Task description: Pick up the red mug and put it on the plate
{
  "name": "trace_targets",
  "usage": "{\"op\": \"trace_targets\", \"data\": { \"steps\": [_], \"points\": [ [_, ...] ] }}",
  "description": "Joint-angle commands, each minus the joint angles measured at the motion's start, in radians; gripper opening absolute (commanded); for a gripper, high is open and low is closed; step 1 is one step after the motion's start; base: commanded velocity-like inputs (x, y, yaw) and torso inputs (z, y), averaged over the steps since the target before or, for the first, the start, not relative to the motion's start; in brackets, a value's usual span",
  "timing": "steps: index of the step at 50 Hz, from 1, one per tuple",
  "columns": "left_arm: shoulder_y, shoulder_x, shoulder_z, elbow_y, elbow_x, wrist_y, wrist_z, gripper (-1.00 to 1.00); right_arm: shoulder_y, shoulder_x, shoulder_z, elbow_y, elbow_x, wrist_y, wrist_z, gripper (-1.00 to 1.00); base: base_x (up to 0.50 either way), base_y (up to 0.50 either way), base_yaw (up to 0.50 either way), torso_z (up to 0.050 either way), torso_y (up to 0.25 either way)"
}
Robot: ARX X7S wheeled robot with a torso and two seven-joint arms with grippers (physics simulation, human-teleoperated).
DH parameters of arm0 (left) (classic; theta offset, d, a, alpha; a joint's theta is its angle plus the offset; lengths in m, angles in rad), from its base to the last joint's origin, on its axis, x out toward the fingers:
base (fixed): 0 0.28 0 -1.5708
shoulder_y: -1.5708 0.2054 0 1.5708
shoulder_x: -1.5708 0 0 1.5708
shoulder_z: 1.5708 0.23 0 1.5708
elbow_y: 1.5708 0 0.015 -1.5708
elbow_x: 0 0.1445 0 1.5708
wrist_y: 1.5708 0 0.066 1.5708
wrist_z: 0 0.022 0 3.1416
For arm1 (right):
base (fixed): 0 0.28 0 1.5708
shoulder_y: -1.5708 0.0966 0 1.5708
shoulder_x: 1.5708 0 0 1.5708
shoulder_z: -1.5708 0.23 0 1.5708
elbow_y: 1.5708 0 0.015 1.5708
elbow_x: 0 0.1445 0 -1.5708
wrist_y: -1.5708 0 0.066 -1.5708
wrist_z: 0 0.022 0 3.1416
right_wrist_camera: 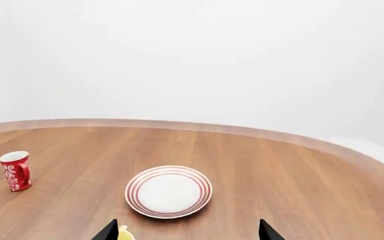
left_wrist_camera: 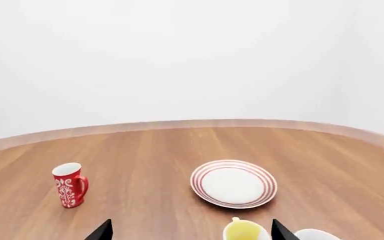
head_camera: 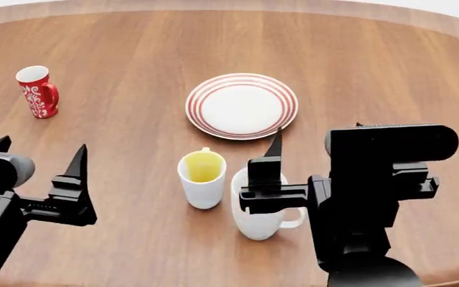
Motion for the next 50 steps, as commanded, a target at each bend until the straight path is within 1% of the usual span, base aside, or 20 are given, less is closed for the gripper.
{"op": "trace_targets", "data": {
  "steps": [1, 4, 30, 50],
  "points": [
    [-0.055, -0.013, -0.012, 0.023, -0.030, -0.068, -0.001, 1.00, 0.073, 0.005, 0.000, -0.024, 0.013, 0.104, 0.027, 1.00, 0.00, 0.00, 0.00, 0.000, 0.000],
    [-0.054, -0.013, -0.010, 0.015, -0.029, -0.060, 0.000, 1.00, 0.080, 0.004, 0.003, -0.013, 0.016, 0.116, 0.031, 1.00, 0.00, 0.00, 0.00, 0.000, 0.000],
    [-0.072, -0.025, 0.013, 0.000, -0.029, -0.055, -0.012, 1.00, 0.096, 0.010, -0.003, -0.013, 0.034, 0.133, 0.044, 1.00, 0.50, 0.00, 0.00, 0.000, 0.000],
    [-0.067, -0.032, 0.008, 0.004, -0.047, -0.055, -0.015, 1.00, 0.094, 0.012, -0.014, -0.017, 0.048, 0.133, 0.052, 1.00, 0.50, 0.00, 0.00, 0.000, 0.001]
  ]
}}
